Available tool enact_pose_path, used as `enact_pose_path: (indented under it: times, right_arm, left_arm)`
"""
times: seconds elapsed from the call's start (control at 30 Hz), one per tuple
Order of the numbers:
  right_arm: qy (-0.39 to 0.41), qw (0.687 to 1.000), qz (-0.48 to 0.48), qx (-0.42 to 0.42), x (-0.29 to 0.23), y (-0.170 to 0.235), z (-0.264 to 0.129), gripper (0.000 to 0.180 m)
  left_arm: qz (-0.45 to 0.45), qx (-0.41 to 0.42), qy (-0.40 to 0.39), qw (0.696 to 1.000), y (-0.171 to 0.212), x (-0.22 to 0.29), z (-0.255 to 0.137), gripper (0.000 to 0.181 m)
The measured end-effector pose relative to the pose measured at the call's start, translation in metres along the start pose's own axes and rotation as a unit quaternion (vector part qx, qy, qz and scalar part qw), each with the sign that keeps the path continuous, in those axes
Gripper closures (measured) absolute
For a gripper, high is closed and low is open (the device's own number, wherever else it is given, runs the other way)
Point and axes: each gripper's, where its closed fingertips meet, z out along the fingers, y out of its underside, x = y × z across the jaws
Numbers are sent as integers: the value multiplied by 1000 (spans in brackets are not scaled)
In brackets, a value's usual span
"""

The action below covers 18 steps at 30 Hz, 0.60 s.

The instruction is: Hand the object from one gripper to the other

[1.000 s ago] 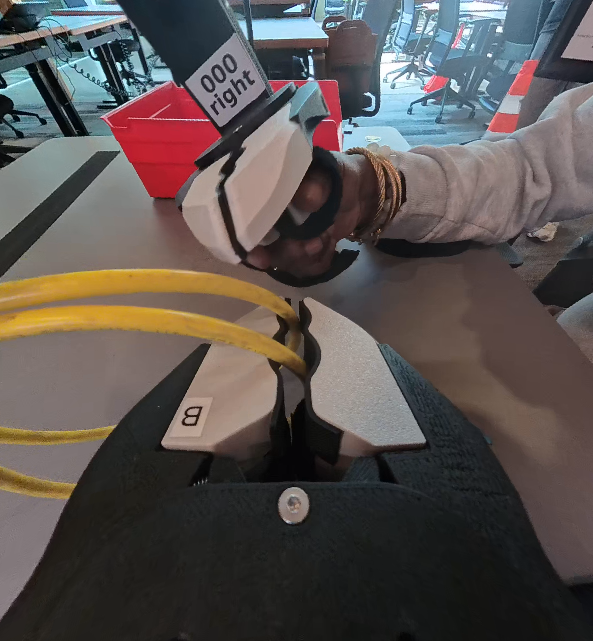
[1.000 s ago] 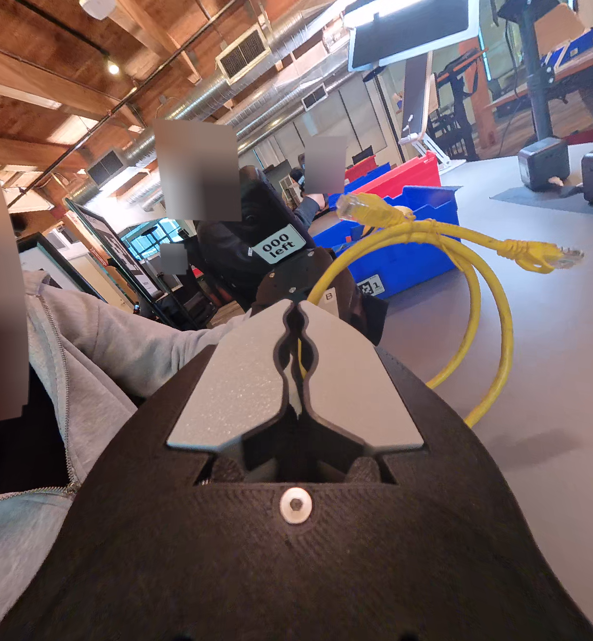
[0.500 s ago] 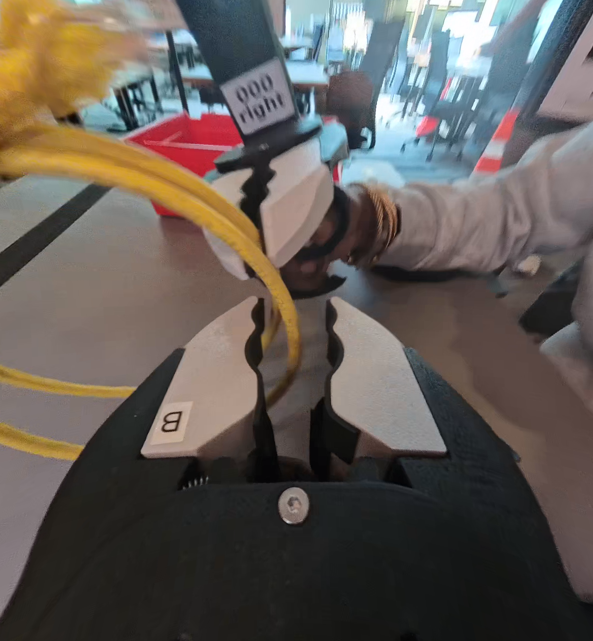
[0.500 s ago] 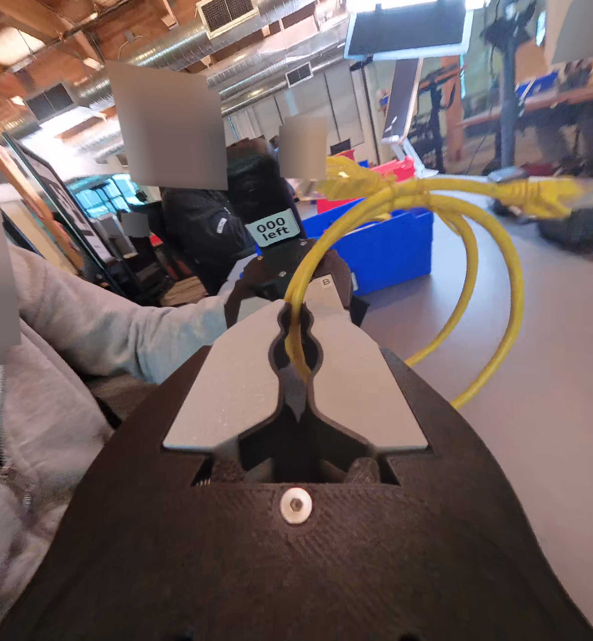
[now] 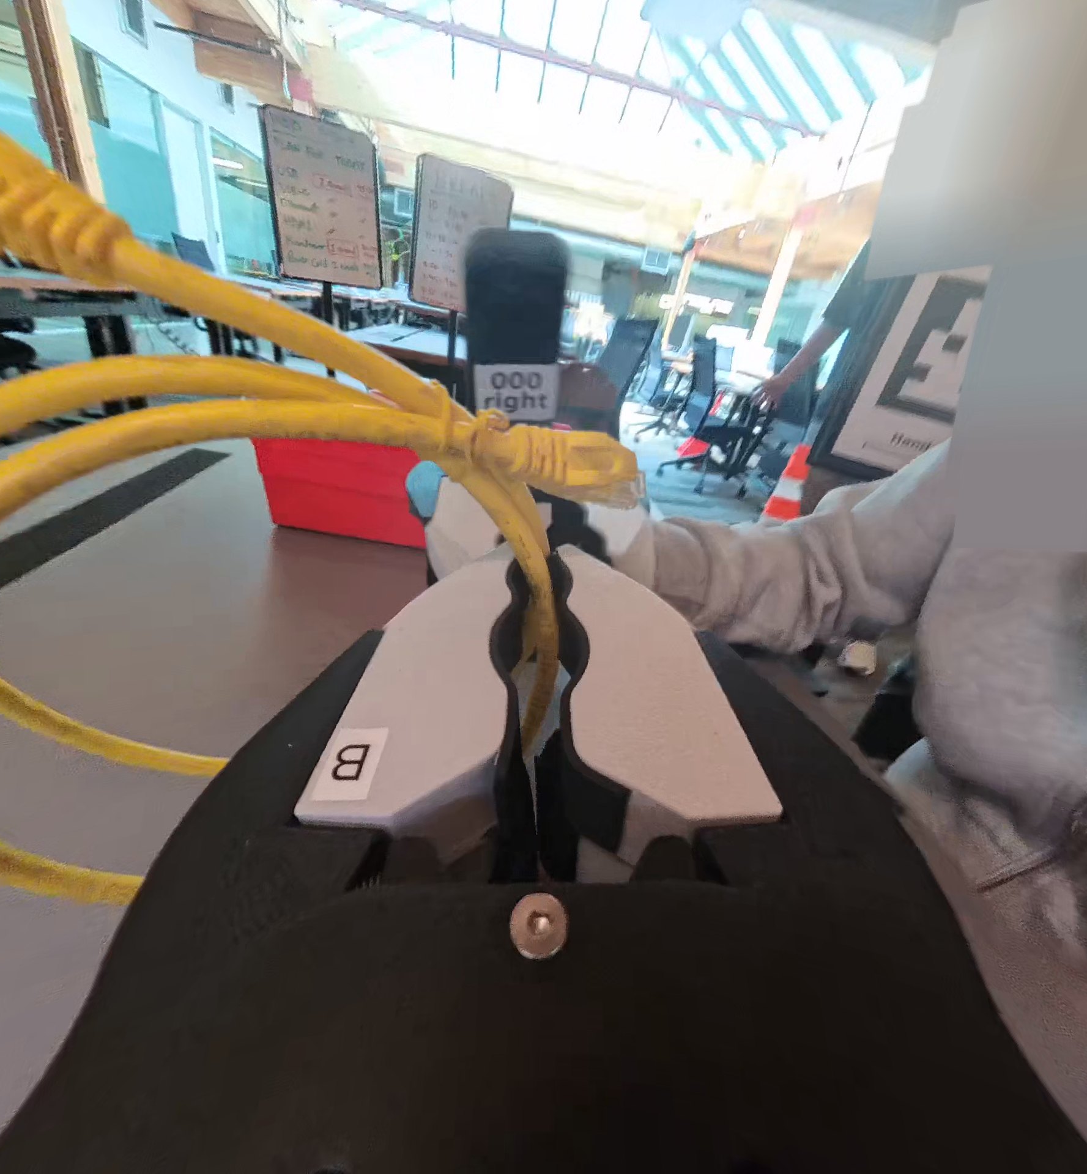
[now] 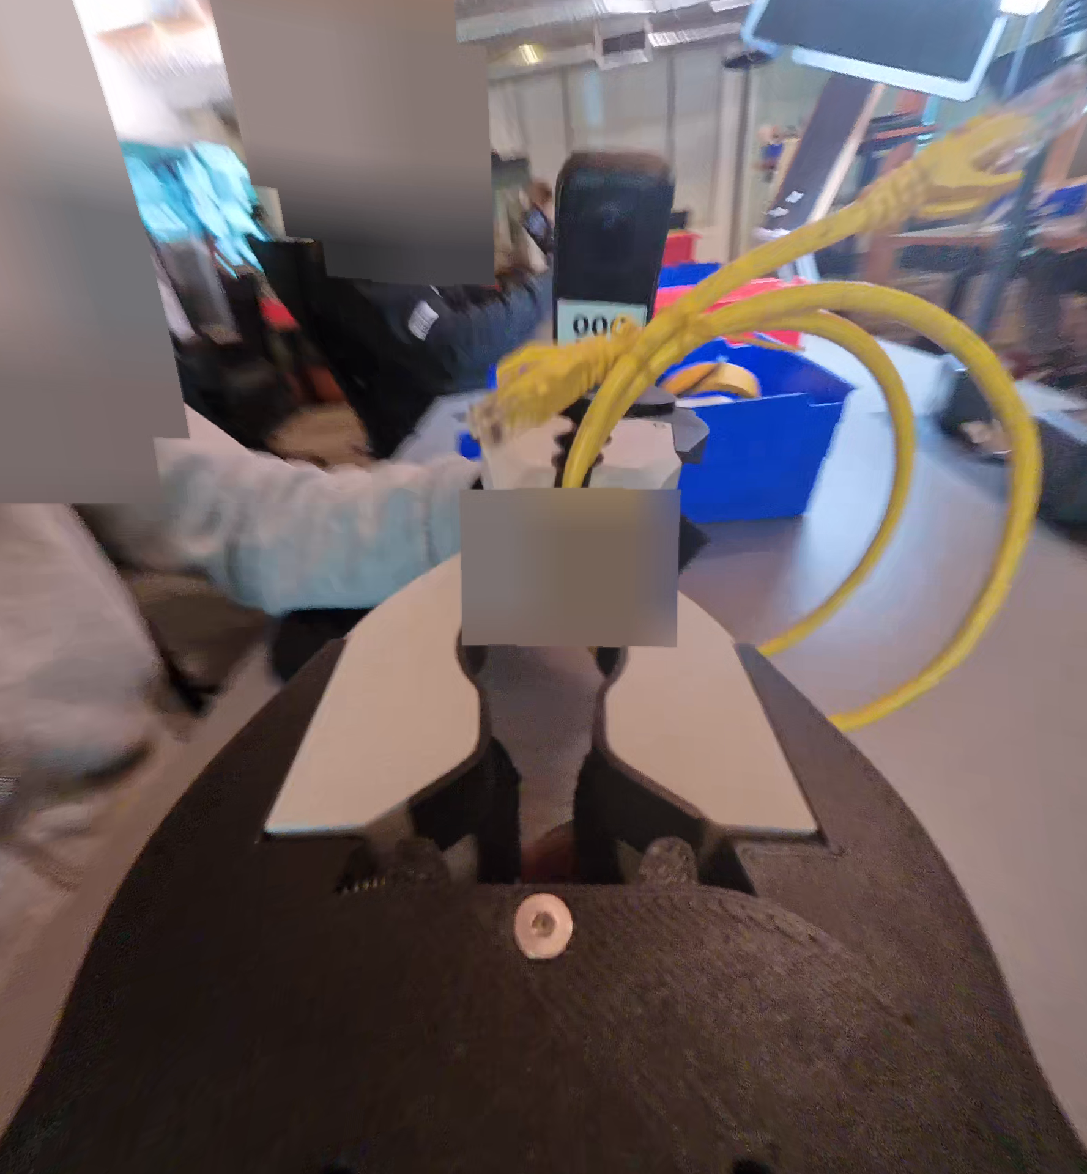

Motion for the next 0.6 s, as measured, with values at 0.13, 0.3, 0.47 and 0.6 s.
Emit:
enact_pose_path:
  times: [0.13,0.3,0.47,0.6]
  right_arm:
    - [-100,978,175,61,-3,-12,-11,121]
    - [-96,966,229,69,0,-10,-2,112]
    - [-43,963,251,89,19,-12,-8,122]
    - [-37,965,242,99,20,-15,-10,165]
  left_arm:
    - [37,-48,-4,998,14,1,3,175]
    - [74,-100,-13,992,30,0,5,175]
    - [132,-190,-60,971,58,-15,4,175]
    - [146,-217,-53,964,70,-13,9,175]
